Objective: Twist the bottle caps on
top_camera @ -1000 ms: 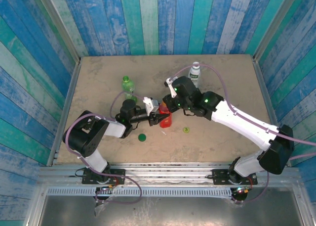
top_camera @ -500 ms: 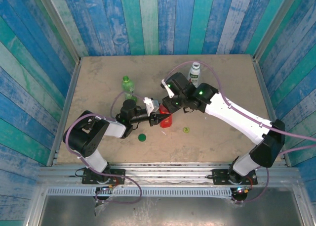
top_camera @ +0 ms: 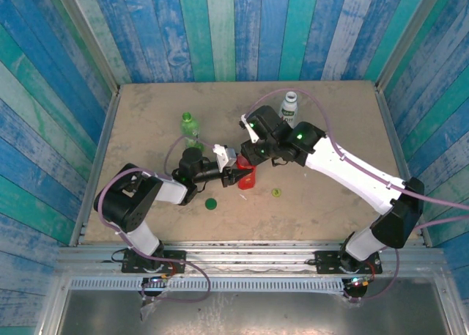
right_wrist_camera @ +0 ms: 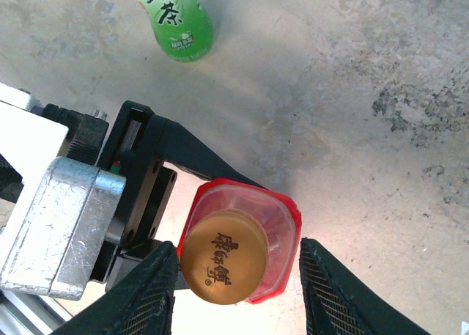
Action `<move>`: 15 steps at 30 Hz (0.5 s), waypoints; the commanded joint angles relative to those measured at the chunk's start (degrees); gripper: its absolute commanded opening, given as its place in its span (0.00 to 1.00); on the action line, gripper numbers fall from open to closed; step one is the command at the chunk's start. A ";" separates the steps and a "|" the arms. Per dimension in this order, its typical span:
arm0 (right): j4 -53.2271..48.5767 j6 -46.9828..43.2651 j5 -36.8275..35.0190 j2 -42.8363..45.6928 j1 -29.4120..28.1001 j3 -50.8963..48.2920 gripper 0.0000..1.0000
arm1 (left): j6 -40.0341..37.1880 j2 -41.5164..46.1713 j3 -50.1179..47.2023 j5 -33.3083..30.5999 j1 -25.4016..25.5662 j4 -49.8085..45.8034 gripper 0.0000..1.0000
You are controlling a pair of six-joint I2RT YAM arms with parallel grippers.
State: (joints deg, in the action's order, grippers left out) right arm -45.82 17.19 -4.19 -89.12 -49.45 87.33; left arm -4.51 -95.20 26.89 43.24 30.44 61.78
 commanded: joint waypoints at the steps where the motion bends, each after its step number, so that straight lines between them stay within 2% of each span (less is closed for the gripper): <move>1: -0.10 1.18 1.79 -0.83 0.48 1.20 0.44 | -1.56 -2.53 -1.31 -0.59 0.33 -5.91 0.52; 5: -0.11 1.09 3.05 -1.64 0.60 1.18 0.43 | -1.67 -2.36 -1.32 -0.52 0.35 -5.97 0.53; 15: 0.03 -1.23 3.54 -1.74 0.76 1.18 0.31 | -1.95 -2.36 -1.15 -0.17 0.38 -6.41 0.53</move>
State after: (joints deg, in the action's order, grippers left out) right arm -45.60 17.08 -1.37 -90.80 -48.97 87.33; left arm -4.51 -95.18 26.89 43.24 30.41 61.71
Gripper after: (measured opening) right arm 0.319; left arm 0.531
